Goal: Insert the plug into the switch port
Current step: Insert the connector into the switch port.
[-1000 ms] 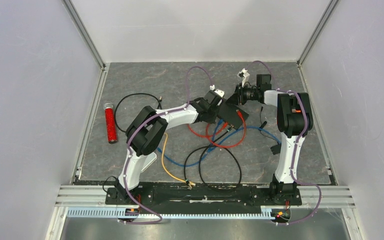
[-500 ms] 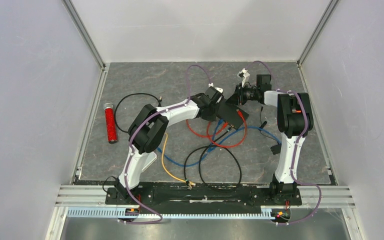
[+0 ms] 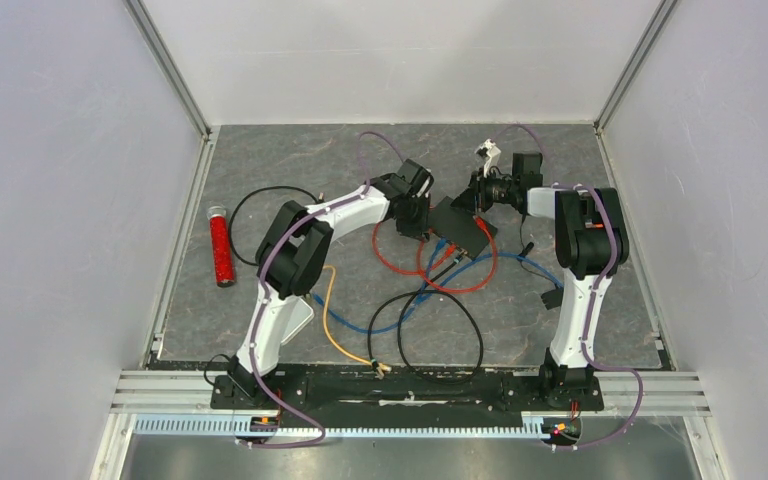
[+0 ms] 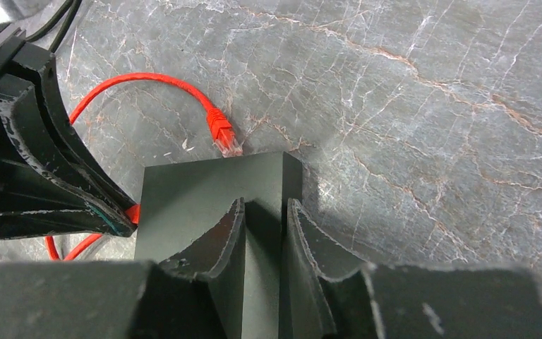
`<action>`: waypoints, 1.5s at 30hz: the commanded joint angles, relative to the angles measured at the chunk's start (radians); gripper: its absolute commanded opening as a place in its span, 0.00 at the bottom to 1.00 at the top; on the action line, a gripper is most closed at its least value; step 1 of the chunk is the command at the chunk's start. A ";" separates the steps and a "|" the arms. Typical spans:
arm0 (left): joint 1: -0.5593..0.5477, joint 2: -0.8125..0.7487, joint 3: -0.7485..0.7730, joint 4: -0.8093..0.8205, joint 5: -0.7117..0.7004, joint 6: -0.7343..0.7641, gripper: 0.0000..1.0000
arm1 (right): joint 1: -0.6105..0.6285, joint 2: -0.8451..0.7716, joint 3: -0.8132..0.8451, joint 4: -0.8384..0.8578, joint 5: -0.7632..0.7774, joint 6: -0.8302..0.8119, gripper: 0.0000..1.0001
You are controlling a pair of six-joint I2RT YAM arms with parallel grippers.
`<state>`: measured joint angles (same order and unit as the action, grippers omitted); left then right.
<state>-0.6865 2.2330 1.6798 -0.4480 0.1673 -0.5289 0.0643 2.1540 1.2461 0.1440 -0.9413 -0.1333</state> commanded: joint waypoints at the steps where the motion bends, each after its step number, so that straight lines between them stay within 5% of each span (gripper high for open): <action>1: -0.020 0.159 0.132 0.261 -0.216 -0.031 0.02 | 0.197 0.129 -0.190 -0.455 -0.135 0.060 0.18; 8: -0.010 0.139 0.180 0.157 -0.210 -0.016 0.09 | 0.171 0.118 -0.173 -0.408 -0.089 0.126 0.23; 13: -0.015 -0.040 -0.113 0.255 -0.218 0.080 0.25 | 0.039 0.141 0.014 -0.375 0.020 0.301 0.30; 18: -0.015 -0.149 -0.244 0.257 -0.203 0.186 0.34 | -0.010 0.166 0.160 -0.364 0.039 0.358 0.35; 26: -0.019 -0.104 -0.197 0.223 -0.109 0.289 0.35 | -0.010 0.199 0.239 -0.444 0.015 0.266 0.37; 34: -0.019 -0.137 -0.200 0.243 -0.187 0.313 0.36 | -0.006 0.193 0.217 -0.460 0.017 0.225 0.31; 37: -0.022 -0.139 -0.198 0.256 -0.181 0.317 0.30 | -0.005 0.190 0.210 -0.459 0.015 0.223 0.30; 41: -0.025 -0.104 -0.187 0.268 -0.172 0.293 0.02 | -0.001 0.190 0.180 -0.446 -0.007 0.223 0.23; 45: -0.025 -0.055 -0.154 0.295 -0.139 0.242 0.02 | 0.032 0.182 0.084 -0.440 -0.043 0.224 0.24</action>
<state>-0.7223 2.1197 1.4765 -0.2371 0.0551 -0.2592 0.0322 2.2898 1.4734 -0.1093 -0.9901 0.1371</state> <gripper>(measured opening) 0.059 0.294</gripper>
